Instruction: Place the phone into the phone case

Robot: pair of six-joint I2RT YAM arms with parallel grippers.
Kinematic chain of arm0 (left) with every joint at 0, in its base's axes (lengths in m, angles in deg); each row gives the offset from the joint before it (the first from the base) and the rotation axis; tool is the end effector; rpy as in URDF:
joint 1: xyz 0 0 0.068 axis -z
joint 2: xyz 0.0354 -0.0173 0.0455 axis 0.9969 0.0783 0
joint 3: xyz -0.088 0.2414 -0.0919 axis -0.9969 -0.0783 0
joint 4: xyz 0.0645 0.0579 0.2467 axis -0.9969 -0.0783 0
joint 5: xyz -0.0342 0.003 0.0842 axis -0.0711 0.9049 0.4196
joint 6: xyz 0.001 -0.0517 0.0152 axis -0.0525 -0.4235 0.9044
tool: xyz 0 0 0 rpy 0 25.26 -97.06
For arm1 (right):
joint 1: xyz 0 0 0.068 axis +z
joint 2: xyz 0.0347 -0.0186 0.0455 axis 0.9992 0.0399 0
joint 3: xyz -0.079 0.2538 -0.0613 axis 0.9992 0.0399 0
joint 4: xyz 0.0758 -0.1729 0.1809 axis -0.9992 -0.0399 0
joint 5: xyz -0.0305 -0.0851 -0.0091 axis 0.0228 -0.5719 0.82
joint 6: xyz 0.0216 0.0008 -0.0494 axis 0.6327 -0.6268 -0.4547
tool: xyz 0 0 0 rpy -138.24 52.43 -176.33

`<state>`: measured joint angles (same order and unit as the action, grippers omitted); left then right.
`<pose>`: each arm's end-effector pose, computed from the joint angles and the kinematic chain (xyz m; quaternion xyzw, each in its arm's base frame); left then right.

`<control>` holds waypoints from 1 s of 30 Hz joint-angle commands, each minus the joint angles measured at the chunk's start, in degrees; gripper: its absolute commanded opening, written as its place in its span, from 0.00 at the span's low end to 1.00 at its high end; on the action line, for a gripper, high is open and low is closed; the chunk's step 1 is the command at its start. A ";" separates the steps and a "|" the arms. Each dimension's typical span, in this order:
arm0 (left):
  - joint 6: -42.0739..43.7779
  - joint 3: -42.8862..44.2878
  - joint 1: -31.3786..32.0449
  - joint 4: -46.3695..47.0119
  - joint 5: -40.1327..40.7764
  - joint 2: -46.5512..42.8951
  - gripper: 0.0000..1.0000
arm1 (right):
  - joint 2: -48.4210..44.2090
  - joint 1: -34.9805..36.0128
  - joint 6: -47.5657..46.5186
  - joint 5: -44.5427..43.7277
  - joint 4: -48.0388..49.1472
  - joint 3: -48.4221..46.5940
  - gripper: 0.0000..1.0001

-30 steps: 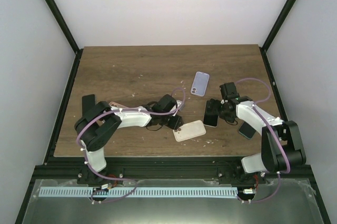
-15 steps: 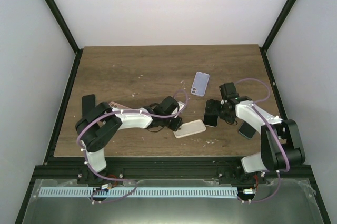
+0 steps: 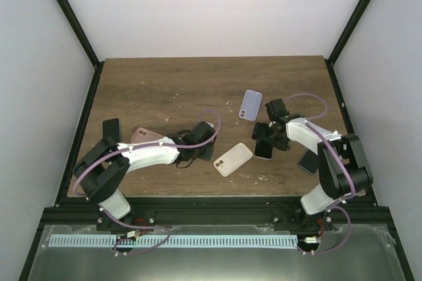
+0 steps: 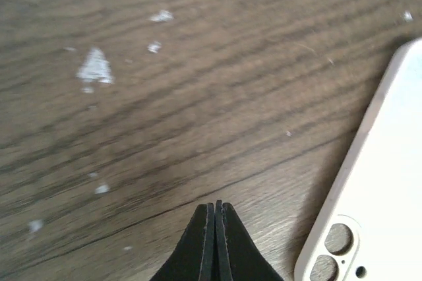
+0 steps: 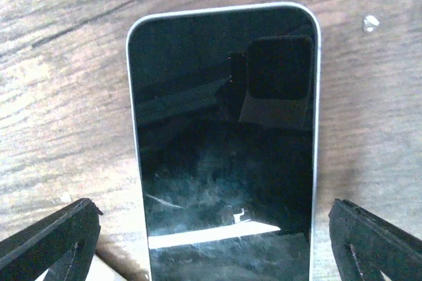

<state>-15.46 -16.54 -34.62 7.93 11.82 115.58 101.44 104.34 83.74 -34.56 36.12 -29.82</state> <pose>0.2044 -0.2445 0.1563 0.1921 0.9426 -0.1202 0.2451 0.2627 0.0803 0.1644 0.1416 0.9749 0.0943 0.1436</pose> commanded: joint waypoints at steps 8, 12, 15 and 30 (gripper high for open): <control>-5.56 -1.00 0.02 1.03 -2.18 -1.07 0.12 | 4.29 1.61 0.97 -3.74 -2.02 -3.59 0.93; -3.38 -0.90 -0.03 3.71 -7.47 -0.03 0.31 | 5.52 1.83 0.98 -5.83 -2.56 -4.09 0.89; -3.05 -0.35 -0.74 4.35 -11.45 2.42 0.36 | 6.85 2.15 1.15 -6.68 -3.10 -4.52 0.87; -8.82 -3.48 -1.03 12.72 -31.39 5.68 0.42 | 8.61 5.43 2.26 -6.44 -3.67 -3.16 0.89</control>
<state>-21.56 -18.07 -36.01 17.42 -14.14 120.59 108.85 108.82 84.64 -43.56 32.91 -34.82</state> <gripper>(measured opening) 0.421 0.895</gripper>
